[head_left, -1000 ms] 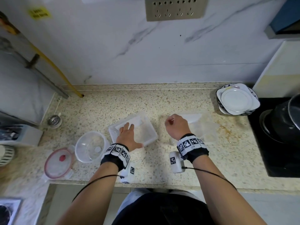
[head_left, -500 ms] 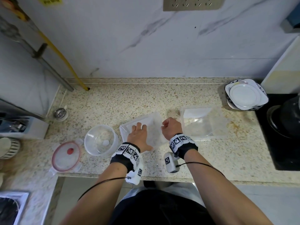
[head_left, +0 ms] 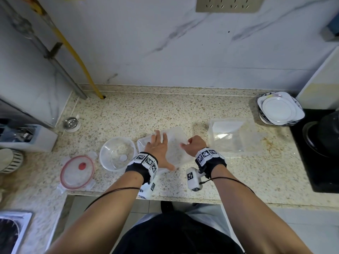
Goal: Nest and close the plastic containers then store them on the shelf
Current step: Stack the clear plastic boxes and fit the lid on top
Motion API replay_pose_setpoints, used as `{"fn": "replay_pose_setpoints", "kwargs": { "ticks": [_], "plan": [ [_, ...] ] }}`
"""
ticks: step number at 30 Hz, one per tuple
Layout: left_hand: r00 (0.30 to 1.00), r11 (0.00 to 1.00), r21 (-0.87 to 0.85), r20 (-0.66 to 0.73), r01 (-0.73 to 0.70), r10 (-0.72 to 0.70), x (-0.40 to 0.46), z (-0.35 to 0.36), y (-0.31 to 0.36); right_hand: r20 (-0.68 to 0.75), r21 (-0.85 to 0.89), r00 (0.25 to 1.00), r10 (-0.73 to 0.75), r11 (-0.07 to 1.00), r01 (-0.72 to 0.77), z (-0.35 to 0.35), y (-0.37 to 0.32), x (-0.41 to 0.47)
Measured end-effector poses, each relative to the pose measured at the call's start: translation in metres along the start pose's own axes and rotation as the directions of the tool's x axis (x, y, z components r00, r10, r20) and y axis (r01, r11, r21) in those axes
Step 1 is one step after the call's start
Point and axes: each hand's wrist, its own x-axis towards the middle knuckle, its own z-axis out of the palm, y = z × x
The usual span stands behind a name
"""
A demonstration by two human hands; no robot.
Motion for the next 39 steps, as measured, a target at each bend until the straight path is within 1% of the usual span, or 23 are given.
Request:
{"fn": "replay_pose_setpoints", "kwargs": {
  "ticks": [6,8,10,13,16,18,21,24,27,28,29,31,32,33,35,36,39],
  "plan": [
    [0.998,1.0,0.024,-0.057,-0.01,0.011,0.004,0.009,-0.006,-0.088,0.031,0.996,0.008,0.999,-0.005,0.01,-0.003,0.002],
    [0.997,0.999,0.034,-0.077,-0.01,0.013,0.006,0.013,-0.007,-0.114,0.009,0.993,0.001,1.0,0.0,0.011,-0.001,0.001],
    [0.995,0.999,0.045,-0.095,-0.009,0.013,0.007,0.016,-0.007,-0.122,-0.097,0.993,0.002,0.995,-0.014,0.01,0.0,0.002],
    [0.994,0.999,0.047,-0.111,-0.011,0.016,0.007,0.018,-0.007,-0.147,-0.295,0.989,-0.026,0.955,-0.019,0.011,0.001,0.003],
    [0.991,0.999,0.035,-0.132,-0.015,0.02,0.006,0.021,-0.008,-0.155,-0.507,0.982,-0.111,0.862,0.017,0.011,-0.002,0.001],
    [0.991,1.0,0.018,-0.135,-0.021,0.024,0.007,0.022,-0.01,-0.138,-0.58,0.979,-0.152,0.813,0.044,0.01,-0.004,0.002],
    [0.989,1.0,0.01,-0.148,-0.027,0.028,0.007,0.022,-0.01,-0.084,-0.6,0.98,-0.18,0.795,0.094,0.007,-0.005,0.001],
    [0.984,1.0,0.008,-0.175,-0.029,0.03,0.006,0.024,-0.009,-0.045,-0.611,0.986,-0.162,0.785,0.101,0.006,-0.004,0.001],
    [0.981,0.999,0.004,-0.189,-0.033,0.034,0.005,0.027,-0.009,-0.095,-0.636,0.982,-0.162,0.769,0.065,0.011,-0.002,0.001],
    [0.98,0.999,0.005,-0.197,-0.035,0.035,0.006,0.027,-0.009,-0.117,-0.619,0.981,-0.155,0.784,0.05,0.009,-0.003,-0.003],
    [0.978,0.999,0.007,-0.203,-0.037,0.038,0.006,0.028,-0.009,-0.12,-0.625,0.978,-0.17,0.779,0.059,0.01,-0.001,-0.001],
    [0.978,0.999,0.007,-0.206,-0.037,0.038,0.006,0.028,-0.01,-0.054,-0.62,0.975,-0.215,0.772,0.136,0.011,0.003,0.003],
    [0.977,0.999,0.008,-0.208,-0.035,0.036,0.007,0.028,-0.01,-0.043,-0.624,0.975,-0.218,0.768,0.144,0.011,0.003,0.002],
    [0.977,0.999,0.008,-0.21,-0.032,0.033,0.008,0.028,-0.011,-0.065,-0.621,0.98,-0.189,0.776,0.108,0.011,0.005,0.002],
    [0.977,1.0,-0.008,-0.213,-0.023,0.021,0.01,0.027,-0.01,-0.163,-0.608,0.973,-0.166,0.793,0.033,0.012,0.002,-0.004],
    [0.977,1.0,-0.019,-0.211,-0.017,0.013,0.011,0.027,-0.009,-0.209,-0.561,0.97,-0.128,0.828,-0.011,0.013,0.0,-0.007],
    [0.979,0.999,-0.032,-0.204,-0.005,-0.001,0.012,0.028,-0.004,-0.231,-0.591,0.962,-0.143,0.807,-0.021,0.019,0.001,-0.008]
  ]
}}
